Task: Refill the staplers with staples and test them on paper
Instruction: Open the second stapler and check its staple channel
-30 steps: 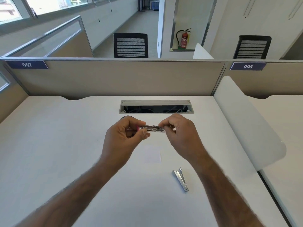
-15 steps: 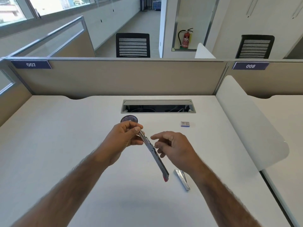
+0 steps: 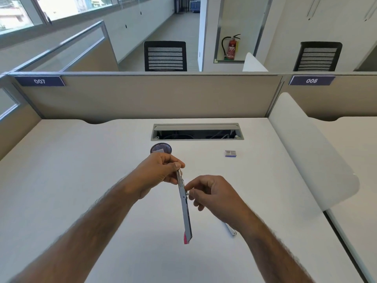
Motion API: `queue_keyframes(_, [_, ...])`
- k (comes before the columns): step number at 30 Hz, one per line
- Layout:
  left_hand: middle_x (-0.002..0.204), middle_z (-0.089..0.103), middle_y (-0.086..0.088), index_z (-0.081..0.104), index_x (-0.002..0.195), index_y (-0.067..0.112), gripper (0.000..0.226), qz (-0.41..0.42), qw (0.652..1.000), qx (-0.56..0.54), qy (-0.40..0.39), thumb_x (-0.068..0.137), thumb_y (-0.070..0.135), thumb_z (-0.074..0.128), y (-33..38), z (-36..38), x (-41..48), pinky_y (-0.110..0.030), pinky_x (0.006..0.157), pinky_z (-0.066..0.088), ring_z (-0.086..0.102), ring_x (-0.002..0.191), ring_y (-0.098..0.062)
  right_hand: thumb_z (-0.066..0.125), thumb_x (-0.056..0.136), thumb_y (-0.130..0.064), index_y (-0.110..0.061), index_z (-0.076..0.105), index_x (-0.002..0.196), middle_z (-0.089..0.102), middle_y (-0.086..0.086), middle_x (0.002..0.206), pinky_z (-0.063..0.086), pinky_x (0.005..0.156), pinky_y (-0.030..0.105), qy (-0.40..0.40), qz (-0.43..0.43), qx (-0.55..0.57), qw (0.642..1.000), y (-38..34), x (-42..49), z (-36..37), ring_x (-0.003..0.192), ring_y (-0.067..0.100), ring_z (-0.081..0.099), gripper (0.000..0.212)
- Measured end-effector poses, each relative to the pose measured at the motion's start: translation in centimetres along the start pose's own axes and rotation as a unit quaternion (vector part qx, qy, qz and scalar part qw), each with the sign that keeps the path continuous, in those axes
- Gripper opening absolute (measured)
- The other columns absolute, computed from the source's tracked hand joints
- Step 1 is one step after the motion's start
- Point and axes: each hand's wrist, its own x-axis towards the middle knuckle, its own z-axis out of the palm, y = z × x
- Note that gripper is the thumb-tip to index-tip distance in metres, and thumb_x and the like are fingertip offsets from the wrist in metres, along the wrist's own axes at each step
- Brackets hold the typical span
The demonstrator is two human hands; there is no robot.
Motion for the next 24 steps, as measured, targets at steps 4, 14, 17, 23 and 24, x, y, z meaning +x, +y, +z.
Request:
queue_keyframes(4, [0.088, 0.073, -0.012, 0.075, 0.103, 0.003, 0.017, 0.001, 1.000, 0.030, -0.004, 0.103, 0.011, 0.060, 0.4, 0.0, -0.1, -0.022, 0.066, 0.059, 0.072, 0.069, -0.012, 0.062, 0.089, -0.009, -0.011, 0.072, 0.089, 0.072, 0.015, 0.080, 0.056, 0.061, 0.028, -0.010, 0.002, 0.017, 1.000, 0.0, 0.0, -0.1, 0.066, 0.014, 0.066, 0.011])
queue_keyframes(14, [0.083, 0.077, -0.007, 0.076, 0.094, 0.012, 0.017, 0.015, 0.990, 0.140, -0.011, 0.102, 0.014, 0.061, 0.7, 1.3, -0.4, -0.024, 0.070, 0.063, 0.077, 0.076, -0.021, 0.074, 0.080, -0.014, -0.001, 0.070, 0.079, 0.073, 0.012, 0.074, 0.050, 0.057, 0.027, -0.030, 0.051, 0.046, 0.997, 0.8, 0.5, -0.2, 0.068, 0.015, 0.066, 0.013])
queue_keyframes(17, [0.081, 0.077, -0.004, 0.075, 0.093, 0.013, 0.017, 0.020, 0.988, 0.150, -0.022, 0.102, 0.015, 0.061, 0.5, 1.6, -0.5, -0.027, 0.075, 0.064, 0.077, 0.074, -0.019, 0.073, 0.076, -0.013, 0.003, 0.067, 0.079, 0.071, 0.016, 0.074, 0.050, 0.058, 0.028, -0.005, 0.056, 0.069, 0.996, 1.4, 0.4, 0.0, 0.067, 0.017, 0.065, 0.016])
queue_keyframes(23, [0.084, 0.078, -0.003, 0.075, 0.097, 0.013, 0.016, 0.018, 0.994, 0.102, -0.040, 0.103, 0.015, 0.060, -1.0, 1.8, -0.4, -0.031, 0.081, 0.063, 0.077, 0.080, -0.019, 0.069, 0.071, -0.008, -0.006, 0.064, 0.085, 0.066, 0.024, 0.078, 0.049, 0.057, 0.028, 0.031, 0.065, 0.171, 0.983, 2.7, 0.4, 0.2, 0.067, 0.018, 0.060, 0.015])
queue_keyframes(24, [0.085, 0.079, -0.004, 0.075, 0.098, 0.012, 0.016, 0.016, 0.996, 0.083, -0.042, 0.103, 0.014, 0.059, -1.5, 1.8, -0.4, -0.031, 0.081, 0.063, 0.077, 0.082, -0.019, 0.069, 0.074, -0.004, -0.006, 0.064, 0.088, 0.065, 0.018, 0.076, 0.048, 0.056, 0.028, 0.028, 0.072, 0.208, 0.975, 3.1, 0.4, 0.1, 0.066, 0.018, 0.060, 0.015])
